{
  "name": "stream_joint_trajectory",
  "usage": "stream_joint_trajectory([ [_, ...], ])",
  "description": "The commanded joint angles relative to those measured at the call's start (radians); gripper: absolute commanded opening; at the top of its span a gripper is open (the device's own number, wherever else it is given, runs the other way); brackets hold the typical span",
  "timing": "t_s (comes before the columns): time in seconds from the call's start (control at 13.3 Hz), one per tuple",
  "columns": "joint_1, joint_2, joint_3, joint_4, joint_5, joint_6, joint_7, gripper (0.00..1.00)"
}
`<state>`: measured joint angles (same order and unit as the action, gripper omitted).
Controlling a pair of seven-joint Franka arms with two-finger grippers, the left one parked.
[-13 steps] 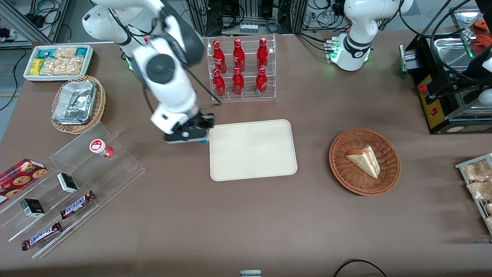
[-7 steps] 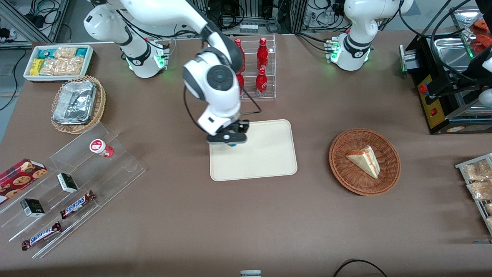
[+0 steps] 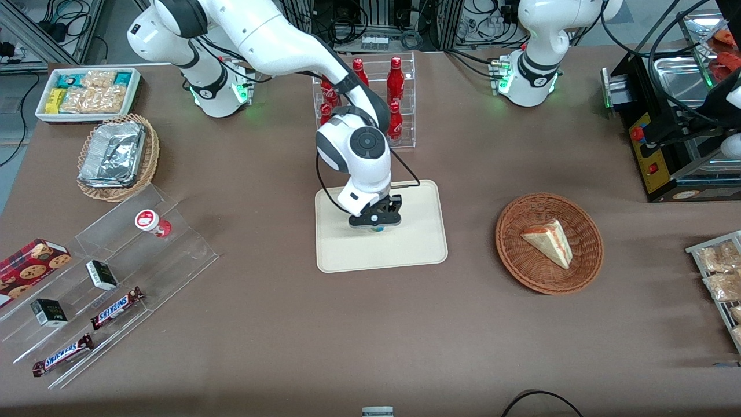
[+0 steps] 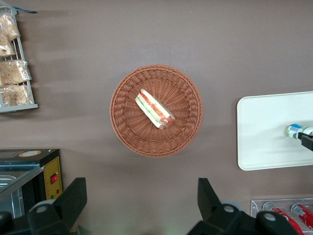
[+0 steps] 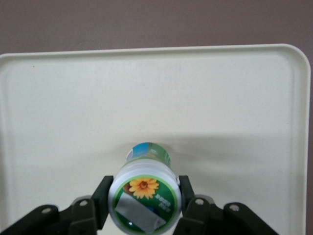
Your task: Place green gum on tray
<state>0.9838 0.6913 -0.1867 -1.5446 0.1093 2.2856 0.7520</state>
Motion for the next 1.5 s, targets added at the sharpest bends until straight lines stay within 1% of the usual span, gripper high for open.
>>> stream_joint_trajectory([
  [0.0,0.006,0.025,-0.007,0.037,0.016,-0.003,-0.003,0.0],
  [0.3,0.01,0.043,-0.005,0.037,0.02,-0.001,-0.005,0.0],
  [0.38,0.01,0.043,-0.005,0.037,0.023,-0.001,-0.003,0.14],
  [0.45,0.01,0.045,-0.005,0.037,0.026,-0.001,0.003,0.74],
  [0.53,0.01,0.045,-0.005,0.037,0.026,0.0,0.006,1.0],
  [0.83,0.003,0.021,-0.005,0.037,0.041,0.008,0.004,1.0],
  [0.98,-0.011,-0.059,-0.011,0.006,0.043,-0.017,0.001,1.0],
  [1.28,-0.111,-0.319,-0.014,-0.106,0.036,-0.19,-0.019,1.0],
  [1.43,-0.173,-0.433,-0.016,-0.106,0.029,-0.347,-0.106,1.0],
])
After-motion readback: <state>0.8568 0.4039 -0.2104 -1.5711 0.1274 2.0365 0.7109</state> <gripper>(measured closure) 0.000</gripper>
